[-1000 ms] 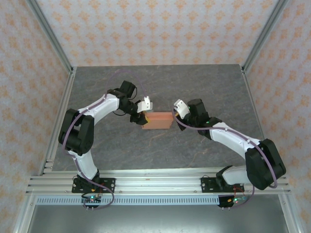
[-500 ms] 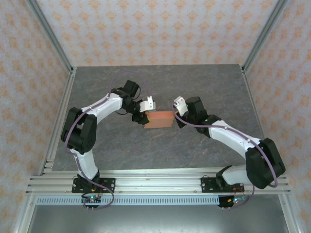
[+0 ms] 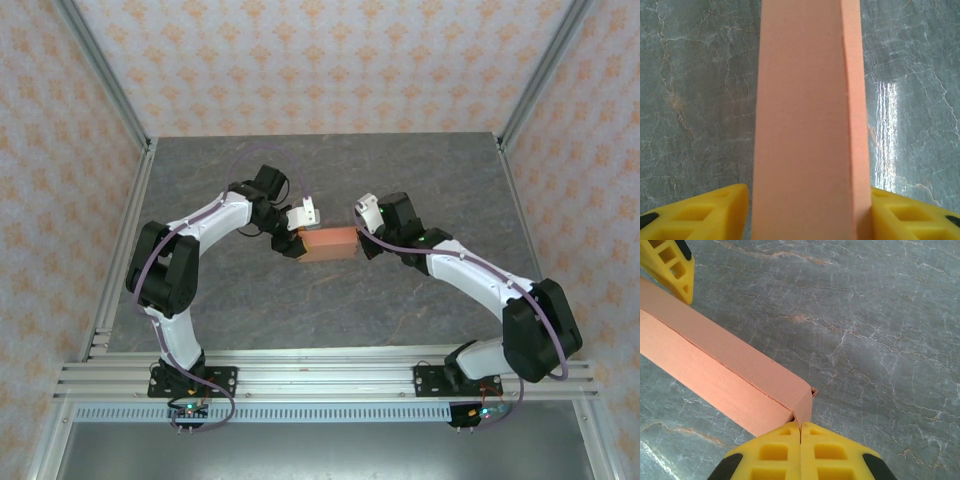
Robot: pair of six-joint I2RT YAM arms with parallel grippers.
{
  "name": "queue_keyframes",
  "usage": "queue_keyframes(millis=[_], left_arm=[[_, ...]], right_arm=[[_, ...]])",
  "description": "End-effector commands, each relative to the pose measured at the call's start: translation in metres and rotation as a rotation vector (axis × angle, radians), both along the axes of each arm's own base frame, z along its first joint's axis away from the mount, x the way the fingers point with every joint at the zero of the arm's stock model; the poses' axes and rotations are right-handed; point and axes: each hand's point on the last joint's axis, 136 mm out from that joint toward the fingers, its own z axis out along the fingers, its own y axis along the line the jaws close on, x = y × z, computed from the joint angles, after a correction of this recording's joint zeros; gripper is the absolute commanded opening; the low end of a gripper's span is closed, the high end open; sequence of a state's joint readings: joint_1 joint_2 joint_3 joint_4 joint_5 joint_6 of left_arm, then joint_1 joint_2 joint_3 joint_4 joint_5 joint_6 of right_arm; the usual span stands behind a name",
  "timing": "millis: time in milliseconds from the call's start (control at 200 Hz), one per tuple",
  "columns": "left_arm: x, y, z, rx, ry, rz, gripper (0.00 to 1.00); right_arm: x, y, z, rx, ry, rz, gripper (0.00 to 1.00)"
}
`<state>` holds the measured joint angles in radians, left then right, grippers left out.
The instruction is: Fold the paper box
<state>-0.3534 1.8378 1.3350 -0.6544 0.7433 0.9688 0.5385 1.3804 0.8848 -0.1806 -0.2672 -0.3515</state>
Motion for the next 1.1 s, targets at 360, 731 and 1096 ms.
queue_keyframes(millis=[360,731,1096], left_arm=[[0.004,0.002,0.007,-0.017,-0.007,0.005,0.54],[0.007,0.001,0.007,-0.024,-0.004,0.028,0.34],[0.010,0.001,0.003,-0.003,-0.006,0.049,0.31]], right_arm=[[0.000,-0.002,0.001,-0.027,0.006,-0.009,0.02],[0.005,0.000,0.011,0.037,0.102,-0.132,0.02],[0.011,0.006,0.015,0.088,0.226,-0.266,0.05]])
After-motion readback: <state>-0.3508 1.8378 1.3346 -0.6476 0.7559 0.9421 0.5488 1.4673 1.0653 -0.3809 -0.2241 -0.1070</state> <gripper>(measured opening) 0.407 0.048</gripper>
